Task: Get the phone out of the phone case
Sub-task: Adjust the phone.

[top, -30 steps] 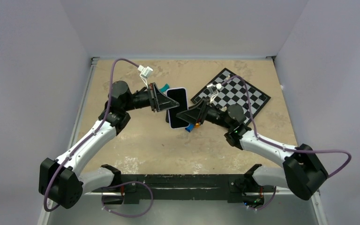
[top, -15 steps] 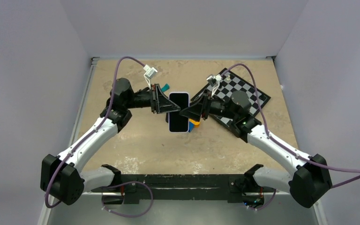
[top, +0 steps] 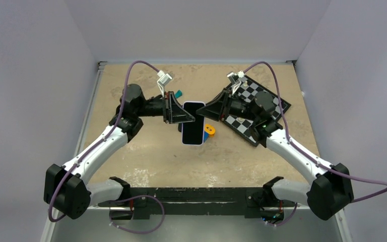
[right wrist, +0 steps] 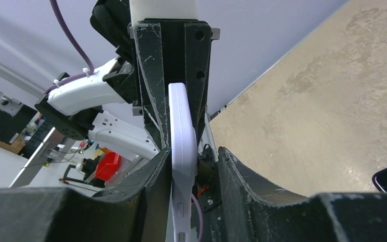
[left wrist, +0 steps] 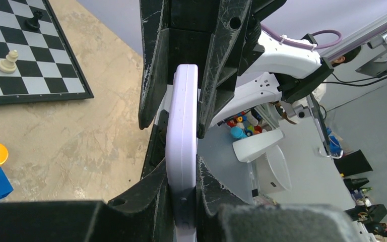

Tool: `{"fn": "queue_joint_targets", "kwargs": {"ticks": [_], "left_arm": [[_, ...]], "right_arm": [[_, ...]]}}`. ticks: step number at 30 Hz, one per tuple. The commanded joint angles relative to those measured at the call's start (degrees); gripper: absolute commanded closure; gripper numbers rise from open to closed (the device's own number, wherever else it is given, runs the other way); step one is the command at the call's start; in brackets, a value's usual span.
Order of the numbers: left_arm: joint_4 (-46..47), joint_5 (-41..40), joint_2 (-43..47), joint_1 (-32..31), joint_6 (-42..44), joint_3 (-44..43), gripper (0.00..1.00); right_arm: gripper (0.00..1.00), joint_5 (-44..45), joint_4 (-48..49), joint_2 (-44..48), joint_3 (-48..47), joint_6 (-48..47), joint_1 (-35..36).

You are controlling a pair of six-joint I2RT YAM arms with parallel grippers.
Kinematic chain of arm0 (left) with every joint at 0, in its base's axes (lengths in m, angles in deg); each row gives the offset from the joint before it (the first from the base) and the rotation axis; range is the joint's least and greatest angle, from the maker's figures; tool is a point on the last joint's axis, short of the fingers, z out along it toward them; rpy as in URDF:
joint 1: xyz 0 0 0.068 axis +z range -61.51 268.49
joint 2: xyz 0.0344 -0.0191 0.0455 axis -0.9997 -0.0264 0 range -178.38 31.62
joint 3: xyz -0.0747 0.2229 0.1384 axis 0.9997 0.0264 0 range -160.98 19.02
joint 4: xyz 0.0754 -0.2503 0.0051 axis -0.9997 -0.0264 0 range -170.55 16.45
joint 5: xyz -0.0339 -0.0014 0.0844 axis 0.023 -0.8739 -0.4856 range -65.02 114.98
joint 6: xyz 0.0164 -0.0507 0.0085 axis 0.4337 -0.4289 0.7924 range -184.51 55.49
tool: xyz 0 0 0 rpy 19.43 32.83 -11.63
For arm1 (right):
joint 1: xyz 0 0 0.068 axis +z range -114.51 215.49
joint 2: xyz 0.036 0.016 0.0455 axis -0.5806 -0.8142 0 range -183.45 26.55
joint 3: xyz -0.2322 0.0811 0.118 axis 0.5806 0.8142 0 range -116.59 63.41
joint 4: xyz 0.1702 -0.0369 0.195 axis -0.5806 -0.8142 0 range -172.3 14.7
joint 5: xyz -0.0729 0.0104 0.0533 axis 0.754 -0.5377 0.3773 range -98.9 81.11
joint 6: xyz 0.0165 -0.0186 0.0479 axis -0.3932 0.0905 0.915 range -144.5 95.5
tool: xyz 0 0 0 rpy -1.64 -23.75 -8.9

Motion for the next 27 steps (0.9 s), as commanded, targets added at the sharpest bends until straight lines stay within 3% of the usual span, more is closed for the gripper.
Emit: {"fn": "queue_joint_targets", "kwargs": {"ticks": [1,4,5,7,9,12,13,15,22,27], "left_arm": [[3.5,2.8,0.7,-1.1,0.4,-3.7,1.0],[2.6,2.8,0.5,-1.2,0.9,-4.1,1.0],[1.6,2.8,0.4,-1.3,1.2,-4.4,1.0],[0.5,2.8,0.2,-1.3,1.8,-4.8,1.0],[-0.9,1.7,0.5,-1.4,2.7,-5.0,0.96],[-8.6,-4.5,4.0,-1.3,6.9,-3.5,0.56],[-10.9,-7.6,6.5,-1.3,8.3,-1.8,0.46],[-13.5,-13.1,11.9,-1.3,9.2,3.6,0.37],[-1.6,-15.7,23.6,-1.4,-5.1,20.9,0.4],[2.3,-15.2,23.1,-1.4,-7.5,21.8,0.39]], "right_arm": [[0.61,0.3,4.2,-0.5,-3.0,2.3,-0.2],[0.67,0.3,4.3,-0.7,-3.4,2.5,-0.1],[0.73,0.2,4.2,-0.7,-3.5,2.5,-0.1],[0.99,0.2,3.8,-0.9,-3.7,2.3,-0.1],[1.0,0.0,5.6,-0.9,-3.2,3.7,-0.1],[1.0,2.8,8.1,0.5,-1.2,7.9,-0.8],[1.0,3.7,7.5,1.0,-1.0,8.6,-1.2],[1.0,4.6,7.6,1.7,-0.7,10.1,-2.0],[1.0,4.4,21.7,-1.1,2.8,19.8,-2.5],[1.0,3.4,28.4,-4.0,4.0,23.3,-2.2]]}}
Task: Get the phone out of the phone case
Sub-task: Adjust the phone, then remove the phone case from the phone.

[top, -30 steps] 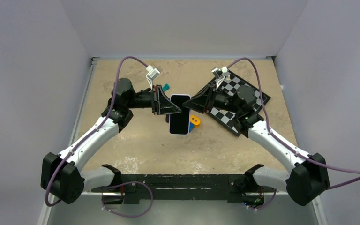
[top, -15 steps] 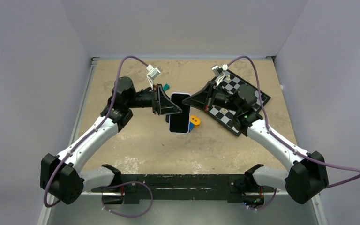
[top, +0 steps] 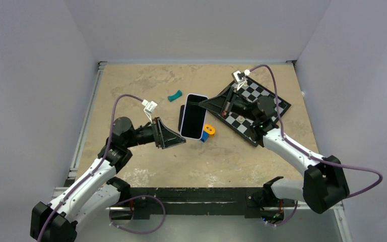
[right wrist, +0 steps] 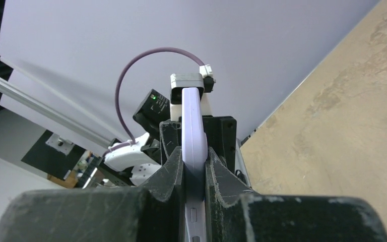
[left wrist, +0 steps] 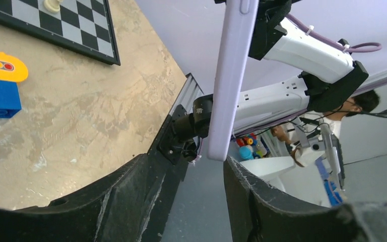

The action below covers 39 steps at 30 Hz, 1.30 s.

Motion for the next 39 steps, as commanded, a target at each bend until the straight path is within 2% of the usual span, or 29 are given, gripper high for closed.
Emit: {"fn": "queue_joint_targets", "kwargs": {"ticks": [1,4,8,10,12,13,14,19,20,23,24,27,30,31,32,33,34,36,39], "left_arm": [[7.7,-0.8,-1.3,-0.3,-4.5,-1.3,0.39],[12.2,0.3,-4.3,-0.5,-6.9,-2.5,0.42],[16.8,0.4,-7.3,-0.8,-9.8,-2.8,0.58],[17.5,0.2,-8.2,-1.0,-10.2,-3.1,0.71],[17.8,0.4,-8.7,-1.2,-10.3,-3.6,0.89],[17.7,0.4,-8.7,-1.3,-10.3,-3.7,0.96],[17.6,0.3,-8.3,-1.3,-10.3,-3.8,1.0],[16.0,0.0,-6.3,-1.2,-9.9,-5.0,1.0],[15.9,0.1,-6.1,-1.3,-9.9,-5.1,1.0],[15.4,0.4,-5.9,-1.3,-9.7,-5.6,1.0],[15.1,0.5,-5.9,-1.3,-9.5,-5.8,1.0],[14.2,0.8,-5.9,-1.3,-9.0,-6.2,1.0],[12.1,0.9,-5.4,-1.3,-8.1,-6.7,1.0],[10.8,1.0,-5.2,-1.3,-7.5,-6.9,0.99],[9.1,1.0,-4.8,-1.3,-6.8,-7.1,0.88],[7.9,1.0,-4.0,-1.3,-6.3,-6.9,0.67],[7.1,0.8,-3.1,-1.3,-5.9,-6.4,0.56],[5.3,0.5,-1.0,-1.3,-4.7,-5.4,0.49],[1.8,0.3,1.4,-1.2,-2.6,-4.5,0.49]], "right_arm": [[1.0,1.1,12.3,-0.9,0.8,5.9,0.3],[1.0,2.2,12.3,-0.3,2.2,5.2,0.9],[1.0,3.2,10.3,0.9,2.8,3.6,1.9],[1.0,3.2,9.7,1.0,2.6,2.9,2.5],[1.0,3.1,9.5,1.0,2.6,2.3,3.0],[0.97,2.9,9.3,1.0,2.6,1.8,3.3],[0.9,2.5,9.1,0.9,2.5,1.3,3.5],[0.53,0.4,8.3,0.1,2.7,-0.7,5.4],[0.48,0.4,8.3,0.0,3.0,-0.8,5.7],[0.47,0.7,8.3,-0.6,3.4,-0.9,6.4],[0.49,0.7,8.6,-0.9,3.4,-0.7,6.5],[0.69,0.3,11.0,-2.1,3.2,0.8,6.9],[1.0,-0.4,14.1,-3.6,2.9,3.2,7.0],[1.0,-0.4,15.2,-3.9,3.0,4.3,7.0],[1.0,-0.1,16.5,-4.1,3.3,5.4,6.9],[1.0,0.3,17.4,-4.2,3.5,6.2,6.8],[1.0,0.4,17.8,-4.2,3.4,6.8,6.6],[1.0,-0.1,17.8,-4.2,2.8,7.6,6.1],[1.0,-0.9,19.2,-4.3,2.4,9.6,5.3]]}}
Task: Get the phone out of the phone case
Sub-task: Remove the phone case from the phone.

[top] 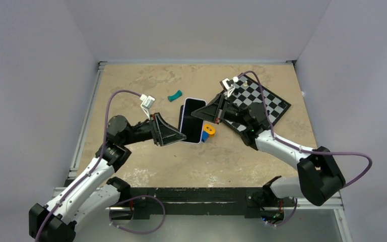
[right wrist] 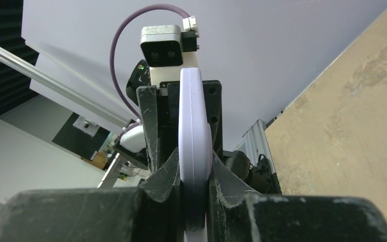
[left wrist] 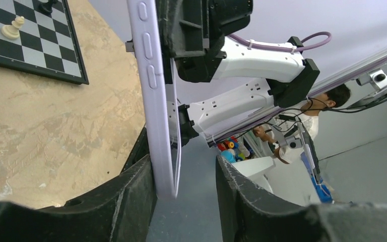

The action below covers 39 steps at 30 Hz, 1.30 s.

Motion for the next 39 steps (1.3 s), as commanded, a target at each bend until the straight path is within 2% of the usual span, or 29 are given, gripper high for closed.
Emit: {"fn": "queue_joint_targets", "kwargs": {"ticks": [1,6,11,16,24,29,34,39], "left_arm": [[-3.6,-0.3,4.1,0.1,3.9,-0.6,0.51],[-1.6,1.6,4.3,0.1,4.1,-0.6,0.61],[-0.4,4.1,1.8,0.1,4.3,-1.3,0.61],[-0.2,5.6,0.7,0.1,4.6,-1.5,0.58],[-3.9,5.0,1.9,0.1,8.0,-2.6,0.67],[-5.8,5.0,0.8,0.1,10.9,-4.4,0.77],[-6.8,5.5,-0.8,0.2,12.6,-7.0,0.74],[-6.7,6.1,-1.0,0.2,14.7,-7.5,0.85]], "right_arm": [[1.0,-1.0,8.4,1.0,-1.3,4.4,-0.9],[1.0,-1.2,10.8,-0.4,-2.1,6.8,-0.9],[1.0,-0.8,13.0,-2.1,-2.9,9.3,-0.9],[1.0,0.7,11.2,-2.7,-4.0,9.0,-1.0],[1.0,0.5,10.1,-3.5,-5.2,9.1,-1.5],[1.0,-0.7,11.2,-3.9,-5.0,10.1,-1.4],[1.0,-1.0,9.6,-2.3,-3.9,8.7,-1.4],[1.0,-1.7,10.0,-1.2,-3.4,9.1,-1.5]]}}
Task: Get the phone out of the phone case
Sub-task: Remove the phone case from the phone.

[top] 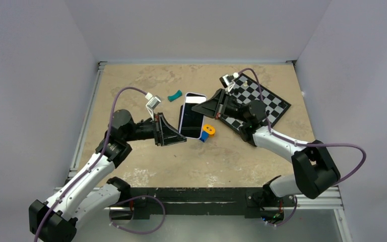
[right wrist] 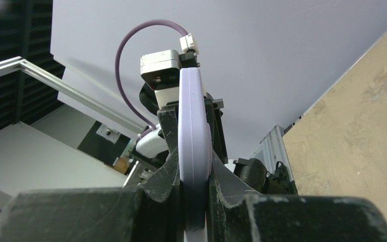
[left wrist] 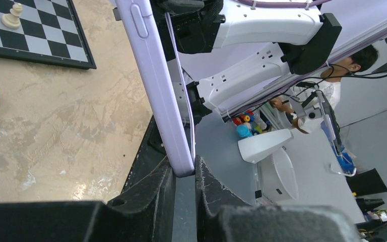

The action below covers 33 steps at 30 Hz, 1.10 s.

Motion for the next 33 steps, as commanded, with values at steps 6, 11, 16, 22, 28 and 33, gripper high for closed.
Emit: {"fn": "queue_joint_targets", "kwargs": {"ticks": [6,11,16,22,28,33], "left_arm": [[5.9,3.5,0.1,0.2,7.8,-2.7,0.96],[12.5,5.2,0.6,0.2,13.0,0.4,1.0],[11.0,7.0,-2.4,0.2,19.1,-1.6,1.0],[4.7,1.9,-6.6,1.1,20.5,-5.7,1.0],[-7.0,-11.4,-6.4,1.5,19.9,-6.8,1.0],[-18.0,-21.2,-4.7,1.5,17.9,-5.8,1.0]], "right_arm": [[1.0,-2.6,7.2,4.6,-0.9,4.6,0.2],[1.0,-3.4,17.8,3.7,-0.8,15.2,0.4],[1.0,-2.7,29.5,1.3,-1.5,25.0,1.7],[1.0,-1.1,36.4,-0.2,-2.5,30.4,3.4],[1.0,0.2,38.0,0.6,-1.8,30.3,3.4],[1.0,2.2,40.0,-0.5,-2.9,30.1,3.5]]}}
